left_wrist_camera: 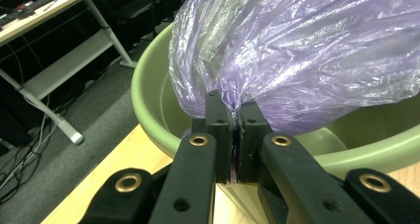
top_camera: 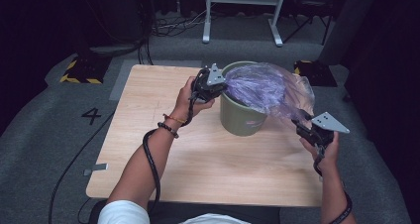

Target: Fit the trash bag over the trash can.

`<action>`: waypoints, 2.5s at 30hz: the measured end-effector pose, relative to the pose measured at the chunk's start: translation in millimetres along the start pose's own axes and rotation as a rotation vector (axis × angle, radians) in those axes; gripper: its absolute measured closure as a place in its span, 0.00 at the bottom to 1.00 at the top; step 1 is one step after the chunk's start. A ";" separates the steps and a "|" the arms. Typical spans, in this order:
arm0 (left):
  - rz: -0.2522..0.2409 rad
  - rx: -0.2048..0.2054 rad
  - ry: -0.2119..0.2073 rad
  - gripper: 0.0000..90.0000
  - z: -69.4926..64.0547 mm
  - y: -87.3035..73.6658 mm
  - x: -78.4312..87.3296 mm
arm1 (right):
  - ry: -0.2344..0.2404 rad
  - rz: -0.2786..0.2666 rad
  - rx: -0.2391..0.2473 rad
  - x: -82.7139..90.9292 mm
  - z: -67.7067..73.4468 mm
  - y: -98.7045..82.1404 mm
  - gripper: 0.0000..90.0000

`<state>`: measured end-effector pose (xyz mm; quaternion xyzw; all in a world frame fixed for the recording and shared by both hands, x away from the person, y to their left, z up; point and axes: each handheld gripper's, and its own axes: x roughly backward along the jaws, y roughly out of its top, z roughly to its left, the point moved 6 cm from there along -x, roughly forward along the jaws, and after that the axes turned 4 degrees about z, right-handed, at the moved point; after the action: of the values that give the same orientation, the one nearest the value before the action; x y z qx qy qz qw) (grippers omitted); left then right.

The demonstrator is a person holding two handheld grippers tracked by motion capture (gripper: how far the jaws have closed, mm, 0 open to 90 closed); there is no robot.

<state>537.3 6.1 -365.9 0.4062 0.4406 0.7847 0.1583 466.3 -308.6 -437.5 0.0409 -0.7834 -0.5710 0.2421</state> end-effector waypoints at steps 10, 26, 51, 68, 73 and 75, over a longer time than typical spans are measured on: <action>0.012 0.007 0.019 0.85 2.9 1.2 -3.4 | 0.016 -0.111 0.021 13.6 6.4 33.0 0.99; -0.041 -0.003 -0.032 0.45 -7.9 10.7 5.2 | -0.166 -0.054 0.130 37.1 -4.8 58.6 0.99; 0.040 0.025 -0.060 0.19 -26.4 22.5 -18.6 | -0.178 -0.103 0.200 44.8 16.5 92.3 0.99; -0.065 0.104 -0.081 0.18 -1.5 6.1 18.7 | -0.285 -0.060 0.136 36.9 4.0 108.2 1.00; -0.106 0.115 -0.106 0.18 -5.0 7.9 29.2 | -0.263 -0.067 0.187 31.0 13.3 111.5 0.99; -0.115 0.096 -0.118 0.18 -11.5 13.7 31.5 | -0.243 -0.066 0.212 28.2 20.1 113.7 0.99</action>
<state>510.3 11.1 -342.1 0.4329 0.4901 0.7270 0.2094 457.1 -261.5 -328.8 0.0226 -0.8610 -0.4935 0.1209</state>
